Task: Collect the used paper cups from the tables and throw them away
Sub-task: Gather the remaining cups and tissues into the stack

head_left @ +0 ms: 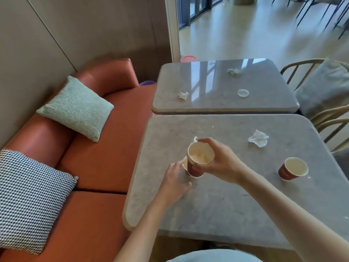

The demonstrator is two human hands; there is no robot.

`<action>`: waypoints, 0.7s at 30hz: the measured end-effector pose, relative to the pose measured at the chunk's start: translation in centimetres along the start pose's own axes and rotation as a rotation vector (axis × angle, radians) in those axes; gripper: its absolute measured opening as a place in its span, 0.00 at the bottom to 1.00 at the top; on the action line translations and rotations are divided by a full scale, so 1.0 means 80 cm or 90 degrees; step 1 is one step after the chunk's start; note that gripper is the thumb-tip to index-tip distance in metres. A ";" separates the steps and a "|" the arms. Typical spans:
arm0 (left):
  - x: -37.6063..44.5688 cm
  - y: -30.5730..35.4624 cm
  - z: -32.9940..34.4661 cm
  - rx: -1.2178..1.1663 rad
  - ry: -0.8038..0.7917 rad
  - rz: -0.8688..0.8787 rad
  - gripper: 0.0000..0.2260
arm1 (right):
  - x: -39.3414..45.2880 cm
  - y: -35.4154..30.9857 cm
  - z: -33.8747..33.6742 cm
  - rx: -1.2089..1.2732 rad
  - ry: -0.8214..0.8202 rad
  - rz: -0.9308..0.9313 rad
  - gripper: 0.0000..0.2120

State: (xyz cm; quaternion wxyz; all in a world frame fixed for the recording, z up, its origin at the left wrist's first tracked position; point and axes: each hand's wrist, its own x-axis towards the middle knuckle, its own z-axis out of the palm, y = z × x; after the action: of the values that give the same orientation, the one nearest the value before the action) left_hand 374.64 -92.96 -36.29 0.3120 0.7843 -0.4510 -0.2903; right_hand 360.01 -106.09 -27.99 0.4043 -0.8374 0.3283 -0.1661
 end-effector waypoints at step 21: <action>0.096 -0.002 0.097 0.061 0.145 -0.225 0.40 | 0.034 0.094 -0.072 -0.028 0.003 0.055 0.37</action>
State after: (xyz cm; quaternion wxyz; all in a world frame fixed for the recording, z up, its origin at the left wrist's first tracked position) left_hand 372.25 -101.51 -42.68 0.2673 0.8929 -0.2816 -0.2281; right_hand 355.76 -114.67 -30.30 0.3921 -0.8307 0.3684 -0.1432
